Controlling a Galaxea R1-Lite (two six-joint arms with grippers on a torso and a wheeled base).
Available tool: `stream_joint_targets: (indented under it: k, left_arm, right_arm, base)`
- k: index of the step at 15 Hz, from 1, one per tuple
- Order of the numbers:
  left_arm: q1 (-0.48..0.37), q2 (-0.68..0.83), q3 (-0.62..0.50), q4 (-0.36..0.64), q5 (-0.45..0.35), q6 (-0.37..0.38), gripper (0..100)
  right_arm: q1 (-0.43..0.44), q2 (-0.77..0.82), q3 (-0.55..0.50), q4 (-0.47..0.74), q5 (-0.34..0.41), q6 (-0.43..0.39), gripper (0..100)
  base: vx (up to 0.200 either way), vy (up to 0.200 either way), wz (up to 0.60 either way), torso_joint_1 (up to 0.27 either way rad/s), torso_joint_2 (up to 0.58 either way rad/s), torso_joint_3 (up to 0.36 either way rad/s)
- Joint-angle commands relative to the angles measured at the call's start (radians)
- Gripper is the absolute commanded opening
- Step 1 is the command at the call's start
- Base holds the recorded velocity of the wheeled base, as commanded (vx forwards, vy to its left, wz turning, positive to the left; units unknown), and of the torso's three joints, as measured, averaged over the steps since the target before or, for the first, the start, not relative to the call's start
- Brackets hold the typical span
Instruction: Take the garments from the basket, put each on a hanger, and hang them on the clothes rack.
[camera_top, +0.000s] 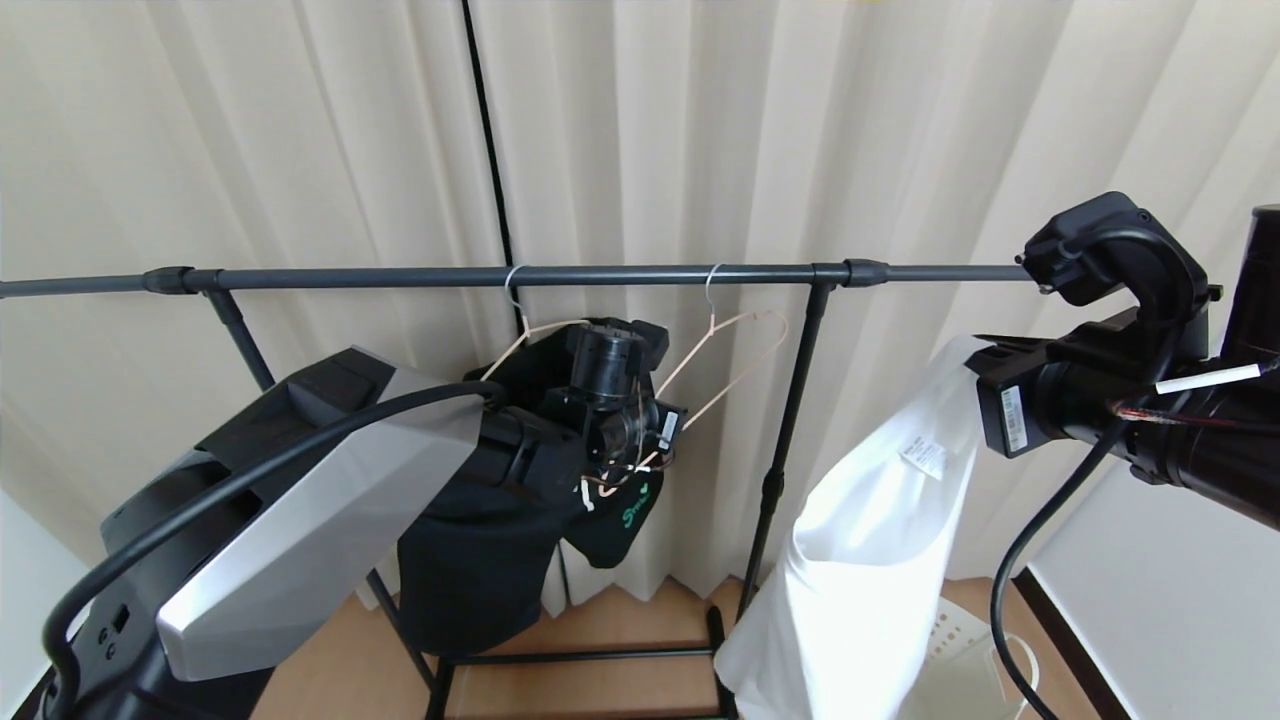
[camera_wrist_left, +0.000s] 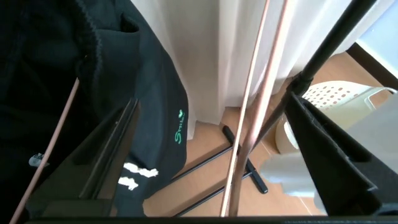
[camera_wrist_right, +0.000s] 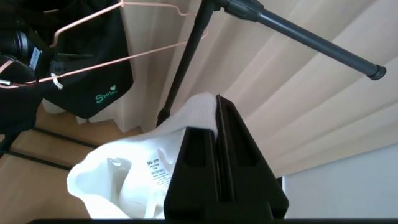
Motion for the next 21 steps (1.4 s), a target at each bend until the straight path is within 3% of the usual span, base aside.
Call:
stream_joint_targets:
  k: [1,12,21]
  left_arm:
    - [0.0,-0.004,0.003,-0.002,0.0,-0.002,0]
    - [-0.005,-0.027,0.008,-0.006,0.0,-0.02,0]
    - [-0.044,-0.188,0.267,-0.134,0.0,-0.014,0]
  right_arm:
    - [0.0,0.001,0.001,-0.001,-0.001,0.0,0]
    - [0.0,0.001,0.003,-0.001,0.001,0.0,0]
    - [0.0,-0.002,0.004,-0.001,0.001,0.0,0]
  base:
    - [0.0,0.0,0.0,0.0,0.0,0.0]
    - [0.0,0.0,0.0,0.0,0.0,0.0]
    - [0.0,0.0,0.0,0.0,0.0,0.0]
